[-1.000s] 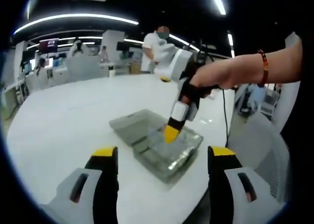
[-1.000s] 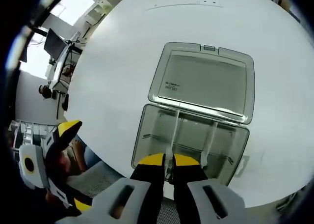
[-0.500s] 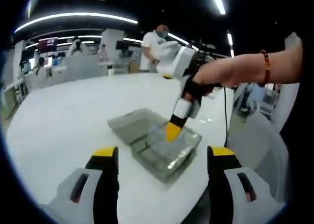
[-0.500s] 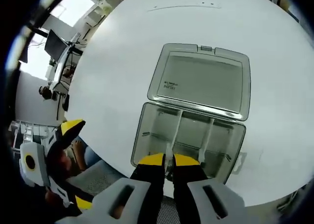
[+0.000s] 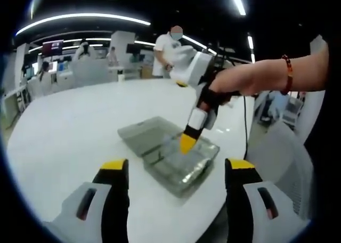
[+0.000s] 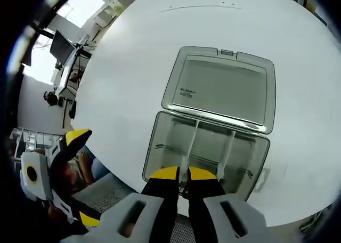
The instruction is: Insert the divider into the dual guide fixture by aligning both edges with the guide slots and pushing it downward to the bottom, including one-sided entry, uneven engagement, binding, and posture correction.
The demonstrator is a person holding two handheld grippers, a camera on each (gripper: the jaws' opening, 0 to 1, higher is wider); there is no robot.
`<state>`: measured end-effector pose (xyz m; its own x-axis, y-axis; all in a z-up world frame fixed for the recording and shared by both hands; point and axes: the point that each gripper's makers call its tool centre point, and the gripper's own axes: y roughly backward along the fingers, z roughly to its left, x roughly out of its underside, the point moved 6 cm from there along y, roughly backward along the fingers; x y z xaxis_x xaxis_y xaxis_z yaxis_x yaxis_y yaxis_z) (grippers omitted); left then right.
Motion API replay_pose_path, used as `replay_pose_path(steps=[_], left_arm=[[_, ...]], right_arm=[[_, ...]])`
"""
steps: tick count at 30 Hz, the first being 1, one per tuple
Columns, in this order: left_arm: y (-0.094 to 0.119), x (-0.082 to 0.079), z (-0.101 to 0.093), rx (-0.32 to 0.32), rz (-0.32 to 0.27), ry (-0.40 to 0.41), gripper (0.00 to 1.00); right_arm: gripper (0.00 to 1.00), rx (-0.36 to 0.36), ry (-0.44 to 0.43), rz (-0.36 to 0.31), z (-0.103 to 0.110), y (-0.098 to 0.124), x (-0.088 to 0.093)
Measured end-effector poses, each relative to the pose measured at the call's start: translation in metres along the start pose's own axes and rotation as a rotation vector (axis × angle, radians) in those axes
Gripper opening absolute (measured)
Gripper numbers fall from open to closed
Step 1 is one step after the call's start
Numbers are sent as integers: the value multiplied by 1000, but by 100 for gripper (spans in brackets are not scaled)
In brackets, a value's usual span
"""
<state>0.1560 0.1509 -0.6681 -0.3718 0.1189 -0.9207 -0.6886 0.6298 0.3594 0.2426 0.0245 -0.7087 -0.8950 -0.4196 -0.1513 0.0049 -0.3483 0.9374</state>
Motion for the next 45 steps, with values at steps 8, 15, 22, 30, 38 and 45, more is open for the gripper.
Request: replay_pose_path(steps=[8,15,22,30,38,45], left_arm=[[1,0,0,-3,-5,5,73],[3,2,2,-4,3,10,73],[2,1,5,-3,7,-1,73],[4,2,6,-3,17,1,73],[6,-2,4,-19,12,2,73],[9,-5,-3,-35,16,-7,73]], right_arm=[[1,-48,-5,-36,0,-10,3],[1,-70,-11,-69,1,-20,4],[1,-71,-1,-80,2,-24,3],[2,-73,-5,-94,4,-28,3],[3,-85,47,-126,6,-27,5],[4,-110,140,-198,4,-26,10]])
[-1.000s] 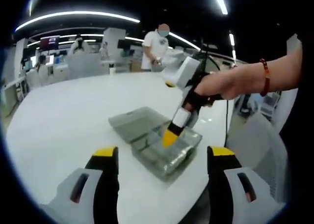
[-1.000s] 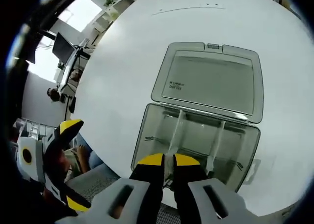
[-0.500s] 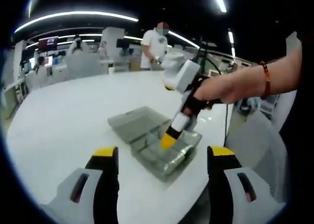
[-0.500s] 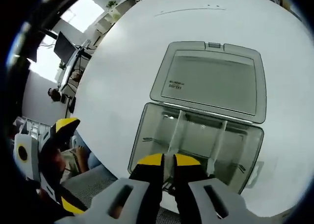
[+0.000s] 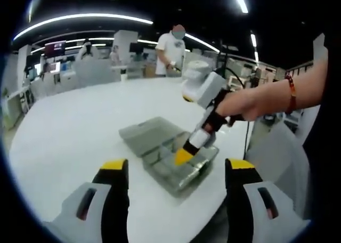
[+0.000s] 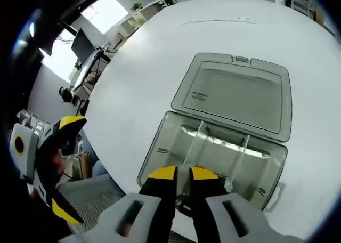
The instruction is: Insert the divider into the dual guide fixture by aligning both edges with the guide slots and pushing it downward to the bottom, including one-sided entry, uneven engagement, binding, and posture correction.
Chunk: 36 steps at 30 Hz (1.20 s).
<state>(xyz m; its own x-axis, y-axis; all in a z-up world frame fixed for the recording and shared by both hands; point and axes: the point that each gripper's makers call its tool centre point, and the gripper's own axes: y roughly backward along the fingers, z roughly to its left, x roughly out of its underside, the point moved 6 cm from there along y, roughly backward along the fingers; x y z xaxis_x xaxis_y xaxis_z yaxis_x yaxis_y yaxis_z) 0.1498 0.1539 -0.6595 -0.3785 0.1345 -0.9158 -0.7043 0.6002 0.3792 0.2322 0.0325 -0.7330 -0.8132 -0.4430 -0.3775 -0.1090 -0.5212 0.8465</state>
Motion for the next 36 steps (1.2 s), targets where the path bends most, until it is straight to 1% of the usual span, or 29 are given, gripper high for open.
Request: replay_pose_path(steps=[1,2,4,7,10,19,20,22,25,28,30,31,32,33,34,36], left_arm=[[0,0,-1,-1,0,-1,73],[0,-1,-3,-3,3,-5,73],[0,-3,-6,-6,7,-12,73],[0,-7,-10,-8,1,-18,73],[0,-11,-14,-15,0,-30,73],[1,-14,-25,-22,7,-60,73],[1,-14,-25,-25,6,-60,73],[0,-14,-26,-30,2,-51,73],[0,-14,-30,-34,6,-57,74],[1,-16,-33,-43,5,-63,74],[2,-17,-34,-50,3,-62,74],[2,-17,-35,-52,3,-64,74],[2,-17,-36,-55,4,-65,74],[2,-16,-37,-55,8,-67,74],[2,-17,-38,-57,10,-70,74],[2,-18,-39,-62,9,-73,74]], right_arm=[[4,-2,11,-5,0,0,0],[4,-2,45,-13,0,1,0],[5,-4,66,-18,3,1,3],[5,-4,84,-34,5,5,1],[7,-15,115,-52,7,7,0],[10,-30,144,-111,12,17,0],[9,-43,147,-123,14,19,0],[4,-59,143,-124,16,20,0],[10,-65,158,-146,20,22,-1],[13,-74,187,-167,23,24,-2],[18,-82,197,-188,25,26,-3],[22,-82,234,-208,25,27,-4],[25,-73,269,-229,26,28,-5],[26,-79,282,-237,27,29,-5],[26,-83,278,-234,29,30,-3],[29,-90,281,-242,27,32,-7]])
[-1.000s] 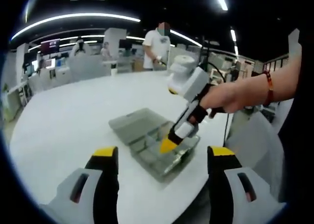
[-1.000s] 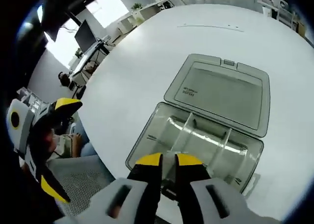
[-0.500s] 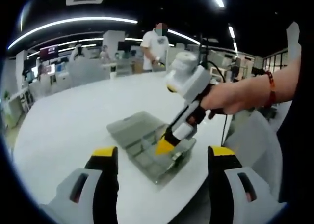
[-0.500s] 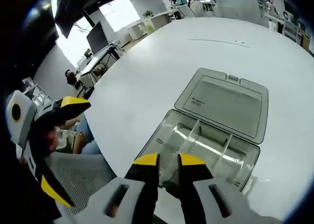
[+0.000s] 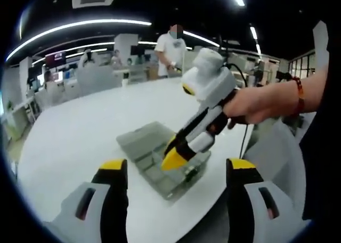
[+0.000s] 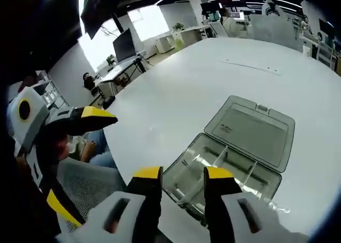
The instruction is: Insert the divider into the dual guide fixture by aligning both edges with the guide slots and pushing it downward to the bottom, including one-sided entry, uneven engagement, binding, and posture correction.
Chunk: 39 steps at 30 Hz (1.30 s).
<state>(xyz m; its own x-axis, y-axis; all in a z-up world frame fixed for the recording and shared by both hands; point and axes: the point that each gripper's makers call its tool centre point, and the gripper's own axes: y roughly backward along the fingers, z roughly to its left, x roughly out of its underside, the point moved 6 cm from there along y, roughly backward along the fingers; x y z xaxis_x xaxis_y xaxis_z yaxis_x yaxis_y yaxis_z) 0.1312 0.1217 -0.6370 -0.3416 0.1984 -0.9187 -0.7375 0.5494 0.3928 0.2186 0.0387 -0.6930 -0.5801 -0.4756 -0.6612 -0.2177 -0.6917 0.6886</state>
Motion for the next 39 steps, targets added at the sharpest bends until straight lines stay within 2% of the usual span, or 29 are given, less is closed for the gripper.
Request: replay_pose_path(steps=[9,14,20,24,27,29,33,36,39], left_arm=[[-4,-6,-10,-18,-1,-4,75],[-5,-9,-12,-27,-5,10,76],[-7,-10,-16,-20,-7,20,77],[-10,-11,-17,-25,-22,35,77],[-14,-12,-21,-32,-11,37,77],[-17,-16,-25,-15,-39,72,77],[-24,-17,-32,-13,-26,40,78],[-31,-20,-39,20,-38,60,79],[-34,-24,-44,29,-47,43,81]], right_arm=[[33,-35,16,-38,0,11,2],[40,-36,24,-62,0,17,6],[44,-34,88,-106,-1,24,12],[49,-28,107,-102,-5,29,21],[51,-28,101,-108,-10,35,25],[50,-16,85,-122,-14,40,27],[50,-14,70,-115,-19,46,33],[50,-1,65,-126,-24,54,36],[50,17,47,-139,-29,62,40]])
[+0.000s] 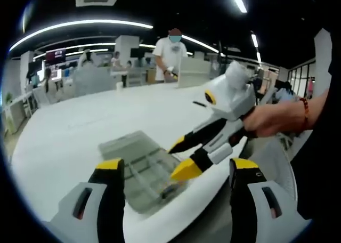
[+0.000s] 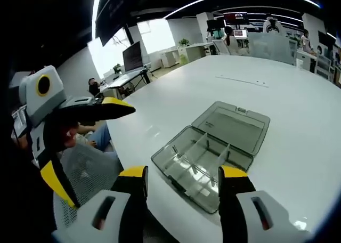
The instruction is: Insert the divider into the dual guide fixture by aligning both edges with the guide slots and pushing it downward to the bottom, including one-sided entry, uneven engagement, binding, and posture correction.
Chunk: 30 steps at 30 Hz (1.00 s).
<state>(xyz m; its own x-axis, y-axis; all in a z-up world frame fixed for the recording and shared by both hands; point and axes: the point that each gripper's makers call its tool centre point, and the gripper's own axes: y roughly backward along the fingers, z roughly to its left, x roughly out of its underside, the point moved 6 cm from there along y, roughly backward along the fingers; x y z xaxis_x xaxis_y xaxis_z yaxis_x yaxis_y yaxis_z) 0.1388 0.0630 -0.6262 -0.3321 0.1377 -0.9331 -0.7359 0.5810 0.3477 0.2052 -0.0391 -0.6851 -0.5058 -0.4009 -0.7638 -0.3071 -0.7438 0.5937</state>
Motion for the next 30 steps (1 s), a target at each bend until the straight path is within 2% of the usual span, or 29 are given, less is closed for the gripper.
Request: replay_pose_path(steps=[5,9,13,21,30], left_arm=[[-7,-5,-8,12,-11,-14,86],[-12,-3,-13,24,-6,-8,86],[-17,-1,-16,43,2,-4,87],[-28,0,-19,77,6,-11,91],[-37,2,-20,81,24,-5,92]], right_arm=[[51,32,-5,-5,-10,14,8],[56,82,-24,-54,-20,26,8],[60,131,-30,-76,-34,38,12],[61,232,-74,-87,-63,64,27],[60,288,-144,-78,-87,82,44]])
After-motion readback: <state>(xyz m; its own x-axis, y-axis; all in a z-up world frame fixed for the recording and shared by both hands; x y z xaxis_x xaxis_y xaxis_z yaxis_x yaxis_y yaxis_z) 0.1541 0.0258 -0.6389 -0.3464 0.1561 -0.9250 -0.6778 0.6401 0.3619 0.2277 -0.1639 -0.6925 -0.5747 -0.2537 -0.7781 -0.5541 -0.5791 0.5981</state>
